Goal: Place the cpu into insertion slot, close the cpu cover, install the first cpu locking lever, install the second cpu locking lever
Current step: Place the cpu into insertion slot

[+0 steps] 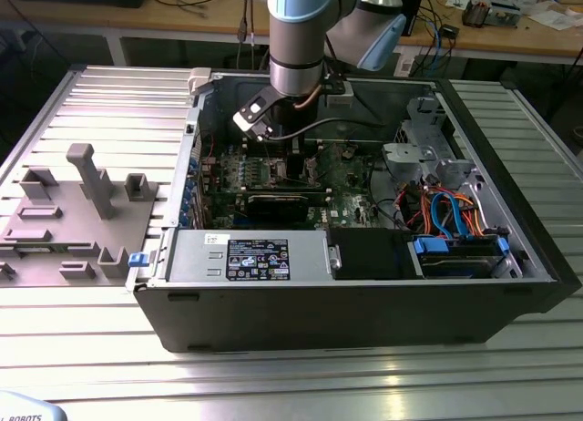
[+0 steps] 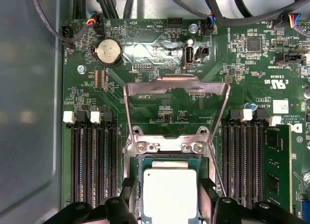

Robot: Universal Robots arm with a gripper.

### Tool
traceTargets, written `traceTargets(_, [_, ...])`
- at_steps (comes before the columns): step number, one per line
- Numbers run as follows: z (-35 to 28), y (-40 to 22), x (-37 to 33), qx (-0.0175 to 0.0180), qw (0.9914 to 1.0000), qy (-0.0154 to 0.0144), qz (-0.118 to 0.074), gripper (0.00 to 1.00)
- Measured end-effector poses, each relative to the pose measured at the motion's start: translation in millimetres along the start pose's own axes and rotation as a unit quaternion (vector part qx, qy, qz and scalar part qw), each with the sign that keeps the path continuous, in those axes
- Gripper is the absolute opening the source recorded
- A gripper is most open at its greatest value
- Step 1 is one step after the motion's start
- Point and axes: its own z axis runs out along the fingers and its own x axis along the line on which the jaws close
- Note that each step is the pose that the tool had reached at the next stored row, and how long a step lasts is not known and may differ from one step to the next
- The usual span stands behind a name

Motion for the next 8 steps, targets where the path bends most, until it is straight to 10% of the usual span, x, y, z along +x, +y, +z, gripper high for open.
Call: traceTargets(8, [0.0, 0.6, -2.6, 0.0004, 1.0, -0.0004, 0.0, 0.62])
